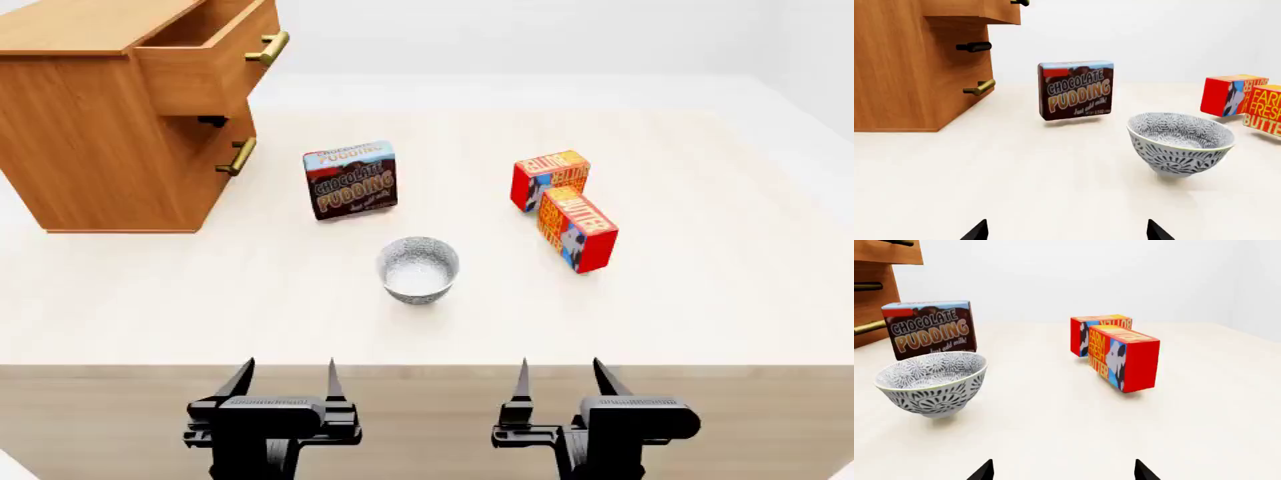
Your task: Put the bowl in the top drawer of the cabinet.
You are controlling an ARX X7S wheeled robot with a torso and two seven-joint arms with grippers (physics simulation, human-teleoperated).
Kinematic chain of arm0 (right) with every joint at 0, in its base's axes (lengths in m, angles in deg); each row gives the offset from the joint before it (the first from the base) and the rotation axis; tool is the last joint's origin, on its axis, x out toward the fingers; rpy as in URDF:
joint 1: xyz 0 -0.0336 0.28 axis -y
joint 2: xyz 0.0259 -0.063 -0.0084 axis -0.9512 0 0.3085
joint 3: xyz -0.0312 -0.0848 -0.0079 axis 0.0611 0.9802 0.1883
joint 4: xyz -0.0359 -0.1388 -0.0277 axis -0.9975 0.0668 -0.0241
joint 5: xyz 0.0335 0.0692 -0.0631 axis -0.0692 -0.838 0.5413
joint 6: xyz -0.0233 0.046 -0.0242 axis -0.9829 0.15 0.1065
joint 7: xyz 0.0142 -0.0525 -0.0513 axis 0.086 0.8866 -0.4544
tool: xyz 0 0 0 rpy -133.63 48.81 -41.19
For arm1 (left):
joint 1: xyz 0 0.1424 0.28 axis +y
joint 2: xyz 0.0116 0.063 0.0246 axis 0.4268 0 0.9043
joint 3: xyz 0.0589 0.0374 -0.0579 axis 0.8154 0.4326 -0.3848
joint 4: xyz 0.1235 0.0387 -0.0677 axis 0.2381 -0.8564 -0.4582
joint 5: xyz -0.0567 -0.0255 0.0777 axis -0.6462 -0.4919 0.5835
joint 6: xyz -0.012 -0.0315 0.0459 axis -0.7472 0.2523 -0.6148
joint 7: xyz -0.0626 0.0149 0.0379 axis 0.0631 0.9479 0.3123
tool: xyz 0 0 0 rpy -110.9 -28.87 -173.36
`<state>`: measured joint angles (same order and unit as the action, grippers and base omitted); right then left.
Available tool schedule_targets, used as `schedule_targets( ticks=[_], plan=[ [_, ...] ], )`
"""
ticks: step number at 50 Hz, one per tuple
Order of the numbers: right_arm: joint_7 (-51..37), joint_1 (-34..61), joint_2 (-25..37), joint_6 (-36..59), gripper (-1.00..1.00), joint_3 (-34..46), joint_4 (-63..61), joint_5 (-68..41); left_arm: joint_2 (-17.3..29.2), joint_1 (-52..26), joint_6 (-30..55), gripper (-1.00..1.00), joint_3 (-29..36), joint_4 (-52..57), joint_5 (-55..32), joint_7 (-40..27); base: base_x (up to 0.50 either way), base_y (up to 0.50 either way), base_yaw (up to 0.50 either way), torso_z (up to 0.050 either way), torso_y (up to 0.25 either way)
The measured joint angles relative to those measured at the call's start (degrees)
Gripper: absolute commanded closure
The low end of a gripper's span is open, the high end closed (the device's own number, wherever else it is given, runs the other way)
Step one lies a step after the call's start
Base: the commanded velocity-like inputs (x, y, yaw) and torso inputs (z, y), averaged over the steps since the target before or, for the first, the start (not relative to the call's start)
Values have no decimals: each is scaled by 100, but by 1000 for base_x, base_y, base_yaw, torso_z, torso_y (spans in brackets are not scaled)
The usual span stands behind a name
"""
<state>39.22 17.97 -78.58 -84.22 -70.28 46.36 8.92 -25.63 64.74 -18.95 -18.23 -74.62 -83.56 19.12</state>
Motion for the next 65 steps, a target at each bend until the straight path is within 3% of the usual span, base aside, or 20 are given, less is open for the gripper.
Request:
schedule_targets(
  ticks=[6, 52, 65],
  plan=[
    [-81, -3, 57, -25, -100, 69, 0, -56, 57, -1, 1, -100, 68, 0, -54, -76, 0, 0, 0, 3, 0],
    [-615, -34, 505, -269, -100, 590, -20, -442, 497, -38, 28, -100, 621, -23, -442, -618, 0, 0, 0, 50, 0],
    [-708, -45, 606, -279, -100, 693, -55, -498, 571, -34, -34, -100, 724, -33, -531, -699, 0, 477, 0, 0, 0]
  ],
)
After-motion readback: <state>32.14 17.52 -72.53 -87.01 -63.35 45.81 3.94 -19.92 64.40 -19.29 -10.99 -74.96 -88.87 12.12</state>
